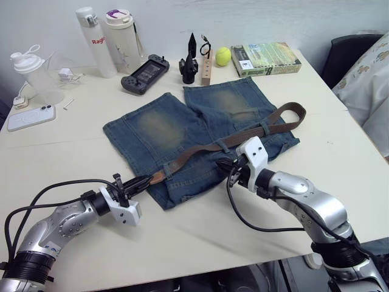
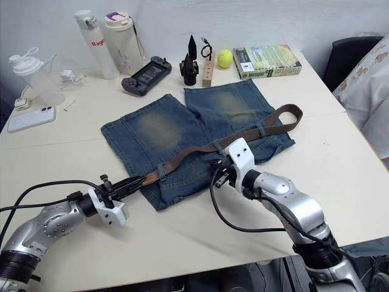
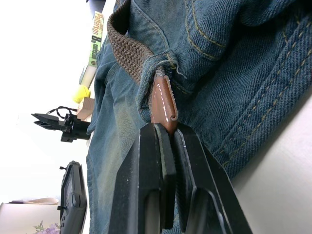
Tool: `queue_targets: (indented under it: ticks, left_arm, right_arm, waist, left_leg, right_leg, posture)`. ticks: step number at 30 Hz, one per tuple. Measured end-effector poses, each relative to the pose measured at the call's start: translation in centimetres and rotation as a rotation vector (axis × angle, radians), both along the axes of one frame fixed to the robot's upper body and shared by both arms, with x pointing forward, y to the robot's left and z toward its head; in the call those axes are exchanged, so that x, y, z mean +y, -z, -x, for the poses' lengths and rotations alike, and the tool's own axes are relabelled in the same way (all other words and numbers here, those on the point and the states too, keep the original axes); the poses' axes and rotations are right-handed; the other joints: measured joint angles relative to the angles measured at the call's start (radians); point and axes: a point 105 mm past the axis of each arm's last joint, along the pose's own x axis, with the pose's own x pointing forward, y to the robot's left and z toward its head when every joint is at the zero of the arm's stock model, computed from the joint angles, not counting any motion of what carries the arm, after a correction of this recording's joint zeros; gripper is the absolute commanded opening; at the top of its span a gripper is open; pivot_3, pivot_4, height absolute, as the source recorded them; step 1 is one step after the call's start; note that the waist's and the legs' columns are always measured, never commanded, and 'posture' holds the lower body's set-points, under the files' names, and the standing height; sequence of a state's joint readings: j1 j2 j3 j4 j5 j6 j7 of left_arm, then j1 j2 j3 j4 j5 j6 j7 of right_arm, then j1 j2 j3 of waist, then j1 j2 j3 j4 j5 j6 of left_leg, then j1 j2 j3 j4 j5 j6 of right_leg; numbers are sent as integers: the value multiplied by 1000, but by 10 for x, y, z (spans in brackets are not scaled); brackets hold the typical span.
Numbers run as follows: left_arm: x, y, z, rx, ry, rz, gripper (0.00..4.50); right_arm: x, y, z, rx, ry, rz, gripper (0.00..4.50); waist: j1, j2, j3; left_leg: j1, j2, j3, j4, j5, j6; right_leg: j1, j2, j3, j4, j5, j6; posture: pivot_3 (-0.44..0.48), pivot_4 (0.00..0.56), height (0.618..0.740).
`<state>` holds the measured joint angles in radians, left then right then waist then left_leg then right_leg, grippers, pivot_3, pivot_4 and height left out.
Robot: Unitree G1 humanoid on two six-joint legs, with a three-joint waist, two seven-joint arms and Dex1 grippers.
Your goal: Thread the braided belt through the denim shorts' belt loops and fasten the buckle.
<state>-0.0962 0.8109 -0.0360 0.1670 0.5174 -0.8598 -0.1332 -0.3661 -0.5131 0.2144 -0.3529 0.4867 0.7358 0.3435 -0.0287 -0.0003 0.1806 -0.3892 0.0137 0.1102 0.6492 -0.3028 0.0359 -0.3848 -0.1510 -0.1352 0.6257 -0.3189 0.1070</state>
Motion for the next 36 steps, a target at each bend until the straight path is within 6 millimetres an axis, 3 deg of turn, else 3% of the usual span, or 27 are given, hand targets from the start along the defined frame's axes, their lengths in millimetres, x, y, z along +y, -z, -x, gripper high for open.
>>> queue_targets:
  ticks: [3,6,9,12,15,20,24,30,36]
  left_arm:
    - [0,0,1,1,-1,1,0]
    - [7,2,6,12,-8,-9,0]
    - [25,6,18,40,-8,-70,0]
    - [59,13,35,90,-19,-156,0]
    - [127,18,57,184,-137,-294,0]
    - [190,11,75,217,-295,-426,0]
    - [213,7,78,193,-352,-503,0]
    - [218,11,77,166,-361,-518,0]
    - [218,5,77,147,-365,-473,2330]
  right_arm:
    - [-2,16,-6,47,42,46,56]
    - [2,18,-10,70,57,59,56]
    - [5,18,-10,113,67,46,56]
    - [9,19,-9,136,60,39,56]
    - [12,20,-8,155,57,23,56]
    - [14,20,-9,172,65,3,56]
    - [18,20,-8,180,55,-6,56]
    - [21,20,-9,186,50,-6,56]
    - [23,20,-10,191,45,-15,0]
  waist:
    - [0,0,0]
    - [-4,-1,-1]
    - [-7,-3,-2]
    - [-12,-6,-3]
    - [-15,-7,-4]
    - [-8,-12,-6]
    - [-9,-12,-7]
    - [-10,-13,-7]
    - [-13,-13,-7]
  left_leg:
    - [0,0,0,0,0,0]
    - [1,1,1,0,0,0]
    - [2,2,1,-1,0,-1]
    - [3,4,1,-1,-1,-2]
    - [3,4,3,-2,-3,-2]
    - [2,4,8,-2,-5,2]
    - [2,4,11,-2,-4,0]
    - [2,4,13,-2,-4,0]
    - [2,4,14,-2,-5,-1]
  right_leg:
    - [0,0,0,0,0,0]
    - [0,0,0,0,0,0]
    - [0,0,0,0,0,-1]
    - [0,1,-1,1,0,-2]
    - [-2,1,-2,1,0,-3]
    - [-6,1,-2,3,0,-3]
    - [-8,2,-3,4,0,-3]
    - [-9,1,-2,6,0,-3]
    - [-10,1,-3,6,0,-3]
  posture:
    - [0,150,723]
    - [0,150,723]
    - [0,150,723]
    - [0,150,723]
    - [0,150,723]
    - [0,150,723]
    - [0,150,723]
    - [0,150,723]
    - [0,150,723]
